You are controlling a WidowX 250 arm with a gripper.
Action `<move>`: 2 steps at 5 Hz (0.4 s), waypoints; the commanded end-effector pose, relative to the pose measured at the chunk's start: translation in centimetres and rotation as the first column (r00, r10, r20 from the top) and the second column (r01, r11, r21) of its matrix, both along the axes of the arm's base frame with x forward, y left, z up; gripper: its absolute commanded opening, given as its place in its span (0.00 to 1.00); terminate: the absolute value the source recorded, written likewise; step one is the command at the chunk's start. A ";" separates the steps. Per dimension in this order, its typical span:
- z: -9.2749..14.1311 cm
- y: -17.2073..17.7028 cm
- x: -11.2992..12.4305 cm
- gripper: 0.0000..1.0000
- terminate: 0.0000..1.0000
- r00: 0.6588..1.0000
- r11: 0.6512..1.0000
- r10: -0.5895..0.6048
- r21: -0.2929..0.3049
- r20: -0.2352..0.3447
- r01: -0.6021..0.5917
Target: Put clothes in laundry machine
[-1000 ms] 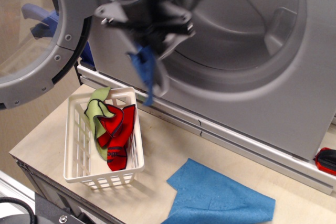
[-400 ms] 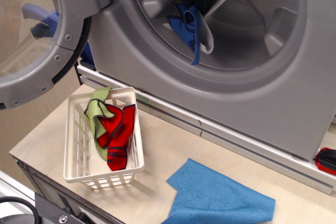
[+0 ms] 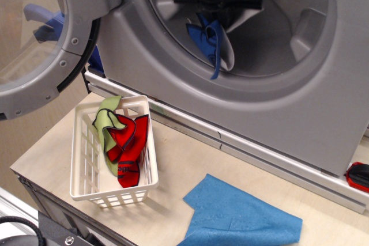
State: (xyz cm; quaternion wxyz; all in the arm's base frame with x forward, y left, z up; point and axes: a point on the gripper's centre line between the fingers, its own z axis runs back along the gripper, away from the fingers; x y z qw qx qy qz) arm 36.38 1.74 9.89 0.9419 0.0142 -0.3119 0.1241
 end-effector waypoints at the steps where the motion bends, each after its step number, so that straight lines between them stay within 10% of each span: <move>1: 1.3 0.3 -0.3 1.00 0.00 0.999 1.000 0.007 -0.018 0.035 -0.006; 2: 1.9 0.1 -1.3 1.00 0.00 0.997 0.999 -0.041 -0.002 0.060 0.042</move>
